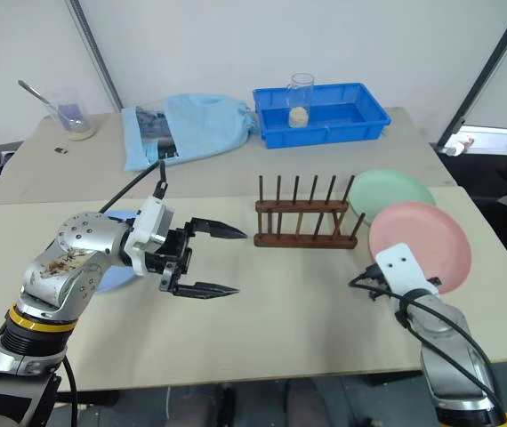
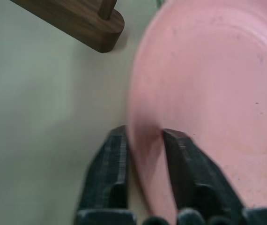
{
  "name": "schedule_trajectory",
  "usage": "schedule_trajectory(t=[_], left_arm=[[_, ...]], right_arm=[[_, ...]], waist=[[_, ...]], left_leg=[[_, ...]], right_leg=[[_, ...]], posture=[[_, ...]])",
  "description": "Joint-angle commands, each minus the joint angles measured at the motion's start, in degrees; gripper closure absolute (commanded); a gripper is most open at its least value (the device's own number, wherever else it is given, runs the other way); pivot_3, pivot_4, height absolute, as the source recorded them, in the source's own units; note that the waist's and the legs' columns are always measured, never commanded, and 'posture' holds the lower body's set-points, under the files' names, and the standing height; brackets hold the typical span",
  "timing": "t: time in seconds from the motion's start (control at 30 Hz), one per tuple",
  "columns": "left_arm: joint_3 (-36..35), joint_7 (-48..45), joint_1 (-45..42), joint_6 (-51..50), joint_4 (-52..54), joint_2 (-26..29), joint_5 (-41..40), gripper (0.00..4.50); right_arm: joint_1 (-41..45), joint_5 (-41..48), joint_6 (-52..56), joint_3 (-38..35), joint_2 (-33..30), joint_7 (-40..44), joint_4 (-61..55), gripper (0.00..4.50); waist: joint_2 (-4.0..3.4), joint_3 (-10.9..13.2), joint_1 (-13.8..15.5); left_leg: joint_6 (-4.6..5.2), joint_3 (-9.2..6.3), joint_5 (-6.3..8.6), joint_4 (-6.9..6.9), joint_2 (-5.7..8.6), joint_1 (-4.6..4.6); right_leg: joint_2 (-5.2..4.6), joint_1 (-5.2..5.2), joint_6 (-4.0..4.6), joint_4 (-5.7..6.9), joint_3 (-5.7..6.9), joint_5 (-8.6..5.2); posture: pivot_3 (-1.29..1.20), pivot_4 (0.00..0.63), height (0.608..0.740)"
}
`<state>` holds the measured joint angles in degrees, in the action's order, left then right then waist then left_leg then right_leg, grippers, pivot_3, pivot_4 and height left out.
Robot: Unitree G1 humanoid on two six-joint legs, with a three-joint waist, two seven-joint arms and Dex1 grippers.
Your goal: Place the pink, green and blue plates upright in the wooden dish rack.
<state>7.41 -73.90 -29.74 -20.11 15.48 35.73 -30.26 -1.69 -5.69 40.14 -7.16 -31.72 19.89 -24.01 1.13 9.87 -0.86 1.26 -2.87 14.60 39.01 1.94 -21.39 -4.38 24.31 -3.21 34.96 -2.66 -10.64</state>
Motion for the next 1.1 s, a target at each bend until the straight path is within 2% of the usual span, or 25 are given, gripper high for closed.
schedule_trajectory(t=[0.03,0.23,0.37,0.43,0.57,0.63,0.73,0.9,1.1], left_arm=[[-0.28,0.1,-1.23,0.99,0.86,0.04,0.15,0.0],[-1.45,0.98,-1.16,0.5,0.33,0.51,0.02,0.0],[-2.16,1.96,-2.02,-0.72,-0.04,0.38,-0.8,0.0],[-2.38,2.23,-2.74,-1.23,-0.44,0.2,-1.16,0.0],[-2.72,2.62,-4.29,-2.0,-1.35,-0.38,-1.67,0.0],[-2.84,2.84,-4.83,-2.32,-1.6,-0.55,-1.93,0.0],[-3.13,3.39,-5.08,-3.24,-1.07,-0.53,-2.64,0.0],[-3.58,3.83,-4.71,-4.67,-0.04,-0.36,-3.83,0.0],[-4.09,4.42,-4.33,-5.26,0.97,-0.47,-5.32,0.0]], right_arm=[[-1.17,-1.01,2.96,-1.54,0.23,-1.35,-8.05,4.46],[-1.21,-1.71,8.54,-4.23,-1.99,-0.48,-24.68,4.46],[6.63,3.42,8.8,-9.66,-5.96,4.74,-27.88,4.46],[12.97,9.01,8.46,-12.73,-6.87,8.4,-25.77,4.46],[27.47,26.16,12.3,-21.87,-2.15,13.67,-16.74,4.46],[31.99,32.37,14.99,-25.16,-0.79,14.28,-12.7,4.46],[38.01,45.29,24.81,-31.27,-0.82,16.0,-5.25,4.46],[41.66,56.5,32.56,-34.78,-3.25,15.67,4.03,4.46],[41.97,63.24,34.76,-34.06,-3.82,13.36,9.4,4.46]], waist=[[0.0,0.0,-0.03],[-0.01,0.0,-0.1],[0.0,0.01,-0.21],[0.04,0.03,-0.14],[0.08,0.06,-0.13],[0.09,0.06,-0.08],[0.09,0.06,0.07],[0.08,0.06,0.14],[0.08,0.07,-0.08]], left_leg=[[0.0,-0.02,0.0,0.0,0.0,0.0],[0.0,-0.05,0.0,0.0,0.0,-0.02],[0.0,-0.03,0.0,0.02,-0.02,0.0],[0.0,-0.04,0.0,0.05,-0.03,0.03],[0.0,-0.04,0.0,0.02,-0.13,0.05],[0.01,-0.05,0.0,0.0,-0.1,0.03],[0.07,-0.14,0.03,-0.06,-0.01,0.01],[0.28,-0.16,0.16,-0.1,0.06,-0.1],[0.35,-0.12,0.2,-0.1,0.05,-0.14]], right_leg=[[-0.01,0.0,0.0,0.0,0.0,0.0],[-0.01,0.03,-0.02,0.0,0.0,-0.01],[-0.02,0.03,-0.04,0.02,0.01,-0.01],[0.0,-0.03,-0.06,0.0,0.06,0.0],[0.1,-0.05,-0.03,-0.02,0.12,-0.01],[0.11,-0.04,0.03,-0.03,0.11,0.0],[0.02,0.0,0.49,-0.02,0.1,0.26],[-0.06,0.06,0.5,-0.1,0.11,0.26],[-0.05,0.12,0.49,-0.1,0.09,0.26]], posture=[[0.0,0.15,0.74],[0.0,0.15,0.74],[0.0,0.15,0.74],[0.0,0.15,0.74],[0.0,0.15,0.74],[0.0,0.15,0.74],[0.0,0.15,0.74],[0.0,0.15,0.74],[0.0,0.15,0.74]])
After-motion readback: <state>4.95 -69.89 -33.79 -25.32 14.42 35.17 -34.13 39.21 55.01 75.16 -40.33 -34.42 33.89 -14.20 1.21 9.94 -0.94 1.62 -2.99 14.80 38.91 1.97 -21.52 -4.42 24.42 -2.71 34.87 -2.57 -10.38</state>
